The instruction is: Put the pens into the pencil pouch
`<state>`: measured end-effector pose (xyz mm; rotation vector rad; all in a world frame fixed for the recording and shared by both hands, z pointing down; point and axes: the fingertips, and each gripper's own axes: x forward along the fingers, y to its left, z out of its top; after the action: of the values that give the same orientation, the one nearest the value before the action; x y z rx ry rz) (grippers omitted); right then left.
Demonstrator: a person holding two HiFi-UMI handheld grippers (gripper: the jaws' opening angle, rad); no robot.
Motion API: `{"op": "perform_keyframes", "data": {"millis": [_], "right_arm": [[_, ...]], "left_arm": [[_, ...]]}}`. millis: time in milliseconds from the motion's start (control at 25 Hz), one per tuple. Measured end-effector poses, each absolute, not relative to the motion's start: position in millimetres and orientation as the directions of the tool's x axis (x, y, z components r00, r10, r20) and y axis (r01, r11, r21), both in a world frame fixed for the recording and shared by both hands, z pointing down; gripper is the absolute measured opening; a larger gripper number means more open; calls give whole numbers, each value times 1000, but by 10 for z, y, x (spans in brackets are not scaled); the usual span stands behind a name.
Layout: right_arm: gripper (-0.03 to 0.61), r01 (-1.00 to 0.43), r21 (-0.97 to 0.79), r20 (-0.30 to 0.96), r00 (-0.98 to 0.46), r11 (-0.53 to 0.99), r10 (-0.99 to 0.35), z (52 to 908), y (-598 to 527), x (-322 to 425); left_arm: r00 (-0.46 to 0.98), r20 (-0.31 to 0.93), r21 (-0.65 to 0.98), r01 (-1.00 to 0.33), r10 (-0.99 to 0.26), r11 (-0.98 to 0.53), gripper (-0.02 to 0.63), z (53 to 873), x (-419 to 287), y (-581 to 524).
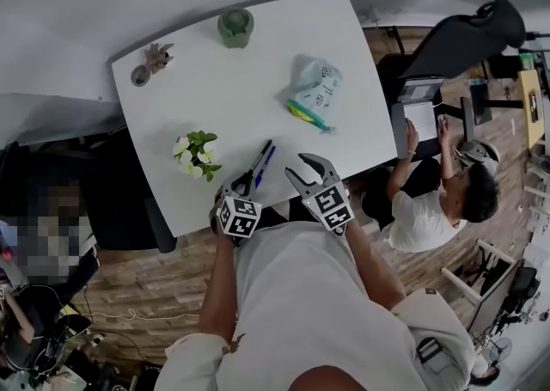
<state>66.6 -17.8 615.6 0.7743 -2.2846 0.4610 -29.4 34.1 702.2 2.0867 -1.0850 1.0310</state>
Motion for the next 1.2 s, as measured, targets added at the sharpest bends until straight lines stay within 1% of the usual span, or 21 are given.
{"op": "perform_keyframes", "data": {"millis": [200, 360, 760, 960, 1080, 1200], "right_arm": [[181, -573, -134, 686, -643, 809, -341, 6197, -270, 616], [181, -570, -118, 681, -642, 813, -351, 6189, -446, 726], [179, -642, 9, 702, -542, 766, -462, 6256, -1014, 1177], [173, -644, 70, 732, -486, 762, -478, 6349, -1203, 1275], [164, -631, 122, 740, -457, 766, -494, 6423, -1313, 1291], [132, -616, 162, 759, -421, 771, -496, 6532, -1411, 1311]], "left_arm": [[353, 825, 115, -869, -441, -482, 52, 6898, -309, 293], [350, 817, 98, -867, -458, -488, 52, 6752, -271, 210], [382, 799, 98, -844, -464, -527, 52, 6563, 13, -17], [398, 796, 110, -836, -456, -537, 52, 6549, 141, -104], [403, 796, 116, -834, -451, -540, 52, 6548, 199, -152], [409, 798, 123, -829, -443, -545, 52, 6554, 253, -191]]}}
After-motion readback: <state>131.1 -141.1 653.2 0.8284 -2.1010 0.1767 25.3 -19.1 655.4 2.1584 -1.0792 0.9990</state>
